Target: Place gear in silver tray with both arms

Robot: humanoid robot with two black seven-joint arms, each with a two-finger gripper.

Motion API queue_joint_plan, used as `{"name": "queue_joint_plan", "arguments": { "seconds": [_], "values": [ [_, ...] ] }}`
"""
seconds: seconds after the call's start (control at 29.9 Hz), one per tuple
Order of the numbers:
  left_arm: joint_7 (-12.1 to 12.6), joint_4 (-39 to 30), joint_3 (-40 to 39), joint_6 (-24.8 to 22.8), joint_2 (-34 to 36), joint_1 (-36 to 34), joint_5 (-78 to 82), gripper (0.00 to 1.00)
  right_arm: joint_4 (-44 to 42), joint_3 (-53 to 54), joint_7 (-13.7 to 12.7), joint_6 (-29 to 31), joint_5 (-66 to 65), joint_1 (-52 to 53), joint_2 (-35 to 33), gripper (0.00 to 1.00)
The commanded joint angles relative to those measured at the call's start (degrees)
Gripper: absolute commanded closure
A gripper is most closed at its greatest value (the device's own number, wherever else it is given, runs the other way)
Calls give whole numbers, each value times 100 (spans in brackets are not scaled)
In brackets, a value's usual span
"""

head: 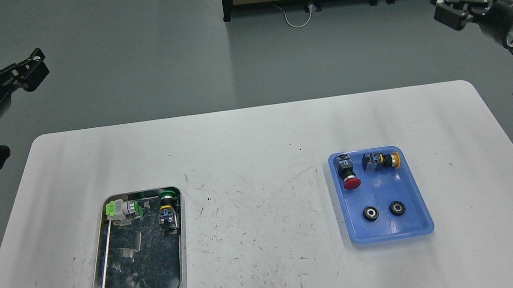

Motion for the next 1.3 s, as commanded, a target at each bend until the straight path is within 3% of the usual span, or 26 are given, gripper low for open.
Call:
{"name": "queue_joint_plan", "arguments": {
  "seconds": [0.0, 0.37, 0.5, 0.6, 0.67, 0.8, 0.87, 1.0, 1.17, 1.27],
  "values": [
    [-22, 13, 0, 23, 6, 0, -1, 1, 2, 19, 0, -15, -13, 48, 90, 0],
    [-84, 13, -132, 366, -90, -158, -10, 1, -7, 98, 17, -243, -4, 49, 125, 0],
    [-618, 13, -150, 392, -213, -114, -10, 1, -33, 19, 9, -506, -30, 110, 335, 1],
    [-848, 13, -150, 427, -222, -149, -10, 1, -33, 1, -9, -884, -39, 154, 371, 1],
    [-822, 13, -150, 393, -222, -167, -10, 1, -25, 1, -26, -859, -48, 154, 371, 1],
    [-752, -5, -150, -106, -134, -88, -19, 1, -16, -8, -421, -780, -161, 171, 362, 1],
    [-752, 4, -150, -319, -108, -79, -19, 1, -16, 10, -404, -675, -521, 180, 310, 1],
    [-734, 4, -150, -311, -117, -79, -10, 1, -51, 106, -360, -297, -1190, 137, 327, 0],
    [-357, -14, -27, -328, -126, -61, -1, 1, 466, 124, -369, 449, -1182, -206, 301, 0],
    [-312, -14, 8, -355, -125, -18, 34, 1, 801, 10, -448, 1010, -1269, -259, 196, 0]
  ]
}}
